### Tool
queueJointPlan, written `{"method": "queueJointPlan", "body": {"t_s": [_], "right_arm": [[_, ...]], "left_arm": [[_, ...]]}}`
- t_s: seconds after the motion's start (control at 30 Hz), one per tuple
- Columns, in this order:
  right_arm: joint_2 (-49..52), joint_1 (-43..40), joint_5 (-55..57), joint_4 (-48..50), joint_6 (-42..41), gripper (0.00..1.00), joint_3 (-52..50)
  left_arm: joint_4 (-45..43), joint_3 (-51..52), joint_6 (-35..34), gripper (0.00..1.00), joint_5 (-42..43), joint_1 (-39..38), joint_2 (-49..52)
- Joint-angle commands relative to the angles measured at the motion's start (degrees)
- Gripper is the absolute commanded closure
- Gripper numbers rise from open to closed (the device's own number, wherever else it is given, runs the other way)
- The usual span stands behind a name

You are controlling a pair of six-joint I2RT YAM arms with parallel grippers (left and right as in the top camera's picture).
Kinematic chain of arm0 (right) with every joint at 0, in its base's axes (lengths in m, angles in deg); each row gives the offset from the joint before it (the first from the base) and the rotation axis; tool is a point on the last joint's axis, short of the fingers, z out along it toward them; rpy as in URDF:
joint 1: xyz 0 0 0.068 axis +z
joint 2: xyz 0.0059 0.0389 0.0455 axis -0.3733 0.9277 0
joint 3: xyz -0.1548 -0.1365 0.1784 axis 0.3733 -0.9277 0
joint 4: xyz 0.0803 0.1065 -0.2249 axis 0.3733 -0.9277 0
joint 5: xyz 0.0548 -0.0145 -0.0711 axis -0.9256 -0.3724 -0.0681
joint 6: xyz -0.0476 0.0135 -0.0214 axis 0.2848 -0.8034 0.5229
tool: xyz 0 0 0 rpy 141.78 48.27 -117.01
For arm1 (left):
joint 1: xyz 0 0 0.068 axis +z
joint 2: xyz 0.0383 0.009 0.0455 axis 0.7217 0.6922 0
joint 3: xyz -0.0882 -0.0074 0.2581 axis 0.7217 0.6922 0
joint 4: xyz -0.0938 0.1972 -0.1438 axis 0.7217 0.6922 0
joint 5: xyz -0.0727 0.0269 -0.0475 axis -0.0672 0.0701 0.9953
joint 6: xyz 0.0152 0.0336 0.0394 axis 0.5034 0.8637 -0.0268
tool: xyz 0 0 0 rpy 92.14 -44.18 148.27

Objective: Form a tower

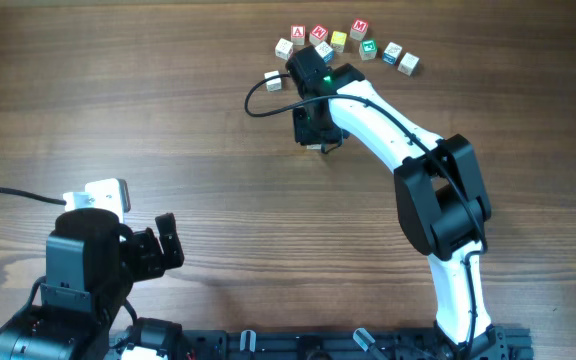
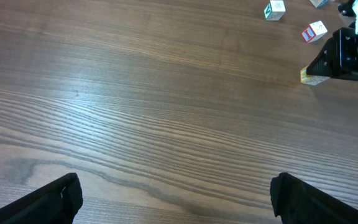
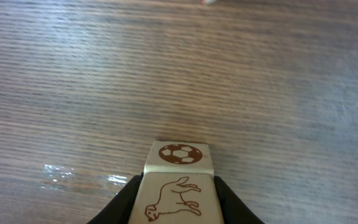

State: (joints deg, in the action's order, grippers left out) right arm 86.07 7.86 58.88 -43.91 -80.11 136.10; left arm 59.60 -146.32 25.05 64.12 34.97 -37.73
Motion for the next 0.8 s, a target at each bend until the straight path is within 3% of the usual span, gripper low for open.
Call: {"method": "queueJointPlan", "body": {"t_s": [0.0, 0.27, 0.47, 0.67, 0.77], "right_arm": [[1.38, -0.5, 1.44, -1.53, -3.23, 0.69, 1.53], [1.31, -0.5, 1.68, -2.45, -5.51, 0.67, 2.27], [1.33, -0.5, 2.49, -2.12, -5.62, 0.52, 1.99], [1.33, -0.5, 2.73, -2.19, -6.62, 0.44, 1.99], [1.33, -0.5, 2.47, -2.27, -6.45, 0.32, 1.99]], "left_arm": [[-0.15, 0.13, -0.5, 0.0, -0.72, 0.15, -0.31], [-0.15, 0.13, -0.5, 0.0, -0.72, 0.15, -0.31], [-0.15, 0.13, -0.5, 0.0, -0.72, 0.15, -0.31], [-0.15, 0.13, -0.5, 0.0, -0.7, 0.15, -0.31], [-0.15, 0.13, -0.5, 0.0, -0.72, 0.15, -0.31]]}}
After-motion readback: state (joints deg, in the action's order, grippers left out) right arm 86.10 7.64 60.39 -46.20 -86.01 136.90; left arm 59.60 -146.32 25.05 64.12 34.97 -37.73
